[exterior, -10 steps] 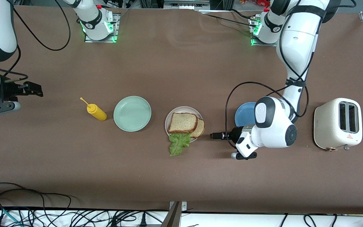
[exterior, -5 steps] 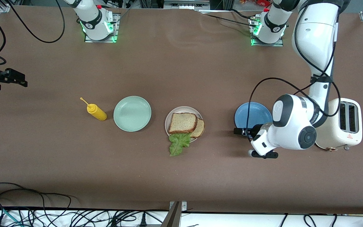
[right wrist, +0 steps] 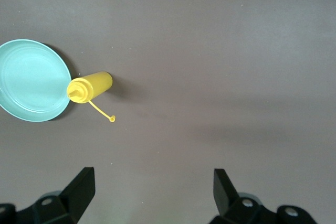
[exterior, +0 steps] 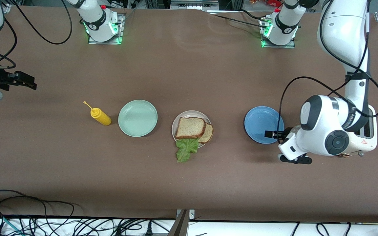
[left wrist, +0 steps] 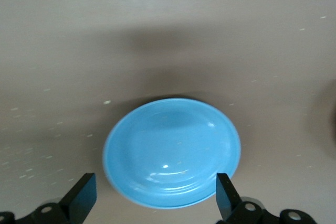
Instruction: Make sandwich on beige plate with both arms
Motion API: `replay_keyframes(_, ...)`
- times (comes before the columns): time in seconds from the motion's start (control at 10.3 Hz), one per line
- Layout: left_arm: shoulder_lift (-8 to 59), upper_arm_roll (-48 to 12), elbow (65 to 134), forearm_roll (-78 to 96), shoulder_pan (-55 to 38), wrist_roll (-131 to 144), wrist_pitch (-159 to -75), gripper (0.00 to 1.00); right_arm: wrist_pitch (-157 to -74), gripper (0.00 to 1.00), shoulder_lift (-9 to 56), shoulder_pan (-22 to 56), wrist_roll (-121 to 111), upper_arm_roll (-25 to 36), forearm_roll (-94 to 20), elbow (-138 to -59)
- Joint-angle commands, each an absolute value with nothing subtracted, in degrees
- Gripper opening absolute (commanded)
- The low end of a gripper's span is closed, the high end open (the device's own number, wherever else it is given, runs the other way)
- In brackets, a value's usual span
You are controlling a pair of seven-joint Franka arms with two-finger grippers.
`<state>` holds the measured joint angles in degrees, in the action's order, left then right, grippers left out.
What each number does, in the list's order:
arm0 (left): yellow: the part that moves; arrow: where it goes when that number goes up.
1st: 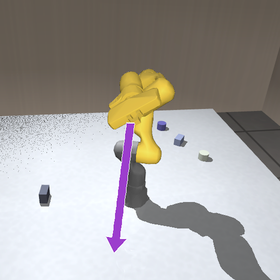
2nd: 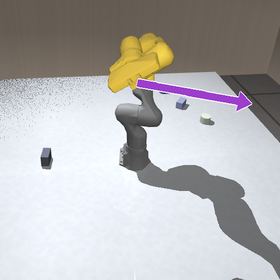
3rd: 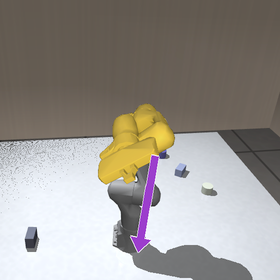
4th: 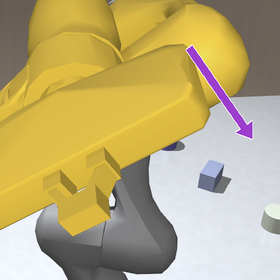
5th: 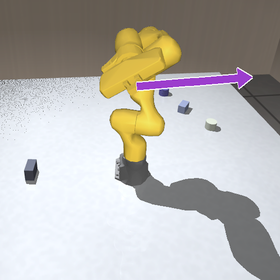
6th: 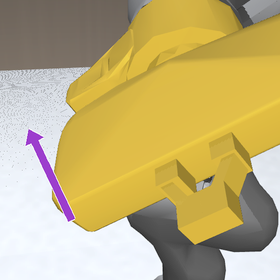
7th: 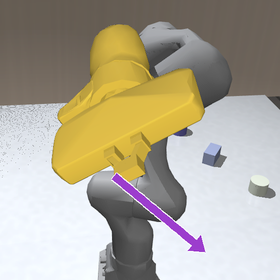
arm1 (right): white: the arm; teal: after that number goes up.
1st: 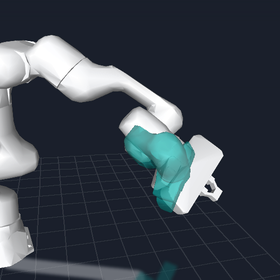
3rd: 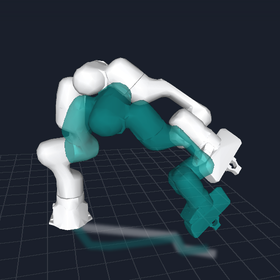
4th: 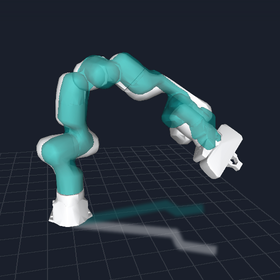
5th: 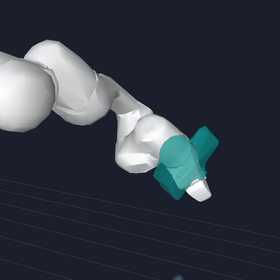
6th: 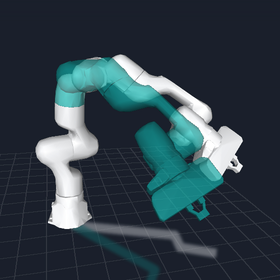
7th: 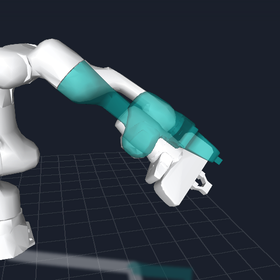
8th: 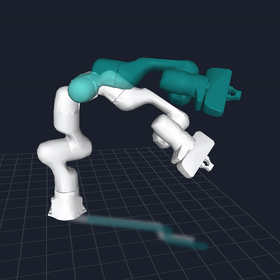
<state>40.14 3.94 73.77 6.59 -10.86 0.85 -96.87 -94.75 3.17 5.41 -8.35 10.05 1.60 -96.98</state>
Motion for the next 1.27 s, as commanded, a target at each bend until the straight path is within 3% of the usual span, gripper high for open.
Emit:
replay_keyframes(0.0, 37.1, 4.0, 74.5, 0.5, -9.7, 0.0, -94.2, 1.00, -94.7, 1.00, 2.2, 5.4, -7.4, 10.0, 2.5, -97.2)
replay_keyframes(1.17, 19.1, 4.2, 74.6, -3.2, -4.4, 0.2, -77.9, 1.00, -96.0, 1.00, 1.7, 5.5, -7.4, 8.4, 0.8, -96.0)
